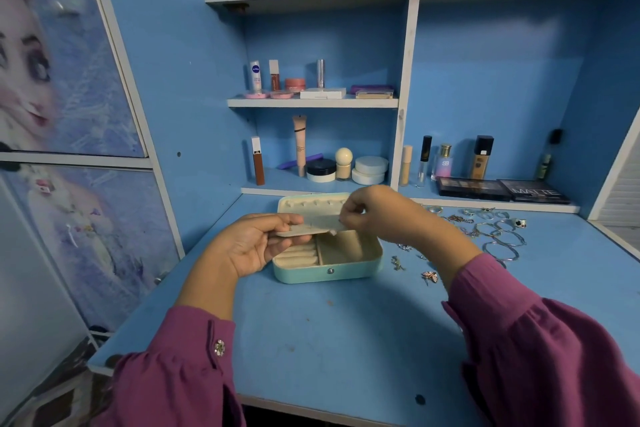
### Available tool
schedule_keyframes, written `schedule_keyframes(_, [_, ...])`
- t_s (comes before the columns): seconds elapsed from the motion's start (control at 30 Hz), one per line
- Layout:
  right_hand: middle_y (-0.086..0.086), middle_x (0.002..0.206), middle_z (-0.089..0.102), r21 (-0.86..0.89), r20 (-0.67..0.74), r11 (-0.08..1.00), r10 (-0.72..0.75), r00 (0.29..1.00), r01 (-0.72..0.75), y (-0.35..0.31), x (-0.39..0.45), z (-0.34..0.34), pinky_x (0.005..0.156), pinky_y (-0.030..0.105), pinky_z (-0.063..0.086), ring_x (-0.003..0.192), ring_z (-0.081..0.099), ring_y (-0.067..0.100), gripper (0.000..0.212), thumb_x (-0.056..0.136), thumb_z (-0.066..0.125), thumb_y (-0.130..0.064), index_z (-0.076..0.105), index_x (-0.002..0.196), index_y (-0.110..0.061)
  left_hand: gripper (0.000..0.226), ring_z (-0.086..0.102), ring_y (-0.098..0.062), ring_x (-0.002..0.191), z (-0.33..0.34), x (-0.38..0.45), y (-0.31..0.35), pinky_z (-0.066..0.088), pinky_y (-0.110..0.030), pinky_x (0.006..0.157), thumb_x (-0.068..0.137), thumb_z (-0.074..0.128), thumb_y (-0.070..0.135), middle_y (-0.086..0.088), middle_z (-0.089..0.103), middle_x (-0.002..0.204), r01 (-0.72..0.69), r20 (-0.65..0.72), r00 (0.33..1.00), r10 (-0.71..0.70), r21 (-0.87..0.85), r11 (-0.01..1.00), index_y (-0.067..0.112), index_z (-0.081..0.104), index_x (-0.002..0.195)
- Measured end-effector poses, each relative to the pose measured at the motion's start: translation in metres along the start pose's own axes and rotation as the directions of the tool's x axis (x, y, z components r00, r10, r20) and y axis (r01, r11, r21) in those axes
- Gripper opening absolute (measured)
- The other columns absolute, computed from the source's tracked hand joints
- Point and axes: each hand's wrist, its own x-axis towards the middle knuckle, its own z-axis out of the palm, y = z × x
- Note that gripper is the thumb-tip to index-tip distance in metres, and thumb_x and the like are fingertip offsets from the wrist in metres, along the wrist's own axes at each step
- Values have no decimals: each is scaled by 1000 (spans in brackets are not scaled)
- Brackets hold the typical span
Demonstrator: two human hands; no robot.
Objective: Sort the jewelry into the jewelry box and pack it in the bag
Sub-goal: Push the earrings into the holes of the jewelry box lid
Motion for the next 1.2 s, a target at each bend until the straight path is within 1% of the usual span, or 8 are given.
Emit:
schedule_keyframes(0.07, [5,96,69,-27,43,999,-37,998,38,-13,9,6,78,39,51,87,62,23,17,88,58,-23,70,93,-12,24,73,-22,72,0,0,0,52,-14,43,90,44,-8,-13,74,84,-5,2,1000,5,4,1000,-3,67,93])
schedule_keyframes(0.23, [5,89,68,-60,103,994,-80,991,87,-30,22,12,70,36,50,76,58,19,16,88,57,-19,69,90,-10,25,73,-22,71,1,0,0,51,-14,42,90,43,-9,-14,73,82,-13,2,1000,13,7,1000,-2,67,93])
schedule_keyframes(0.43, [12,86,67,-29,104,995,-88,991,91,-27,27,14,63,33,43,68,50,15,19,88,56,-18,67,87,-3,24,73,-23,73,1,0,0,52,-14,45,90,43,-9,-12,73,82,-12,15,1000,12,14,1000,-3,65,96])
schedule_keyframes(0.6, [2,77,63,-9,109,994,-107,988,108,-28,27,13,62,28,42,67,50,13,17,89,56,-19,68,86,-7,23,73,-25,75,0,0,-1,52,-15,45,90,44,-9,-14,73,85,-16,20,1000,16,11,1000,-5,65,98])
schedule_keyframes(0.7, [4,78,64,-46,123,993,-104,987,110,-28,28,12,59,27,41,67,50,14,18,88,56,-19,68,86,-6,23,73,-25,75,-1,0,0,53,-15,46,90,44,-9,-15,73,86,-14,22,1000,14,14,1000,-5,65,97])
schedule_keyframes(0.93, [12,89,67,-109,163,987,-98,982,116,-28,33,10,66,35,46,69,50,16,21,88,54,-20,68,87,-4,23,73,-26,76,-1,1,-1,53,-15,46,90,44,-9,-17,72,88,-10,26,1000,10,8,1000,-6,64,99])
schedule_keyframes(1.07, [15,92,66,-145,187,981,-97,978,125,-31,35,9,65,33,42,71,48,17,22,88,53,-20,66,90,-3,22,73,-26,74,-2,1,-1,54,-15,46,90,44,-10,-16,72,85,-13,27,1000,12,7,1000,-6,64,98])
schedule_keyframes(1.2, [15,90,64,-187,210,972,-104,972,145,-35,36,7,69,36,45,73,47,18,23,90,50,-21,65,92,-3,23,73,-26,75,-2,1,-1,54,-15,47,90,44,-10,-16,73,84,-10,33,999,10,10,1000,-6,64,98])
